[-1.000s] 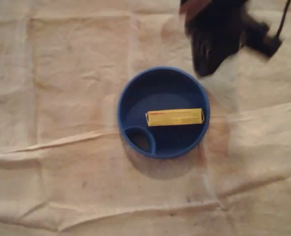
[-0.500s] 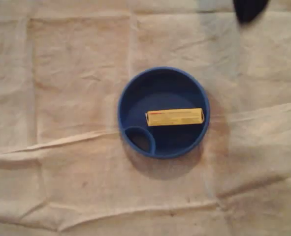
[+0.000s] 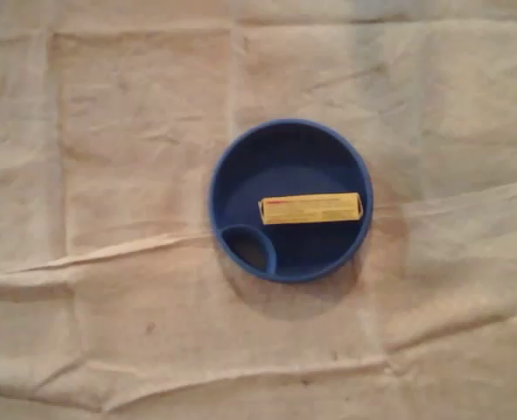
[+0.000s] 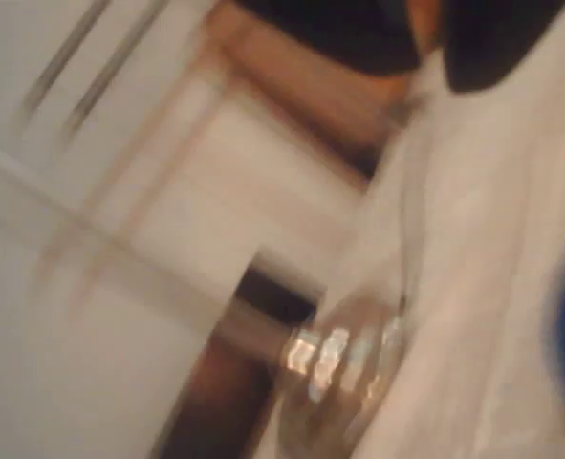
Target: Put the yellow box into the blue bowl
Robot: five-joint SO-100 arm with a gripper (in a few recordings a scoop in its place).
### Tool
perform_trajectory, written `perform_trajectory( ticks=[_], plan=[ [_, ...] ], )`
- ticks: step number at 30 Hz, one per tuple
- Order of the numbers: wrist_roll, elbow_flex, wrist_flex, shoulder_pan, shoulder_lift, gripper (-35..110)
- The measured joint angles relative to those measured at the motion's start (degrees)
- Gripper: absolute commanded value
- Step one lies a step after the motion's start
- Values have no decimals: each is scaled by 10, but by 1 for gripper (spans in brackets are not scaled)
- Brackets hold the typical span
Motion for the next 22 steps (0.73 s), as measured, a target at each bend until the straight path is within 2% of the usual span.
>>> perform_trajectory(
  ticks=[7, 15, 22],
  plan=[
    [99, 95, 0, 1, 97, 0],
    [110, 186, 0, 2, 191, 0],
    [110, 229, 0, 102, 237, 0]
  ],
)
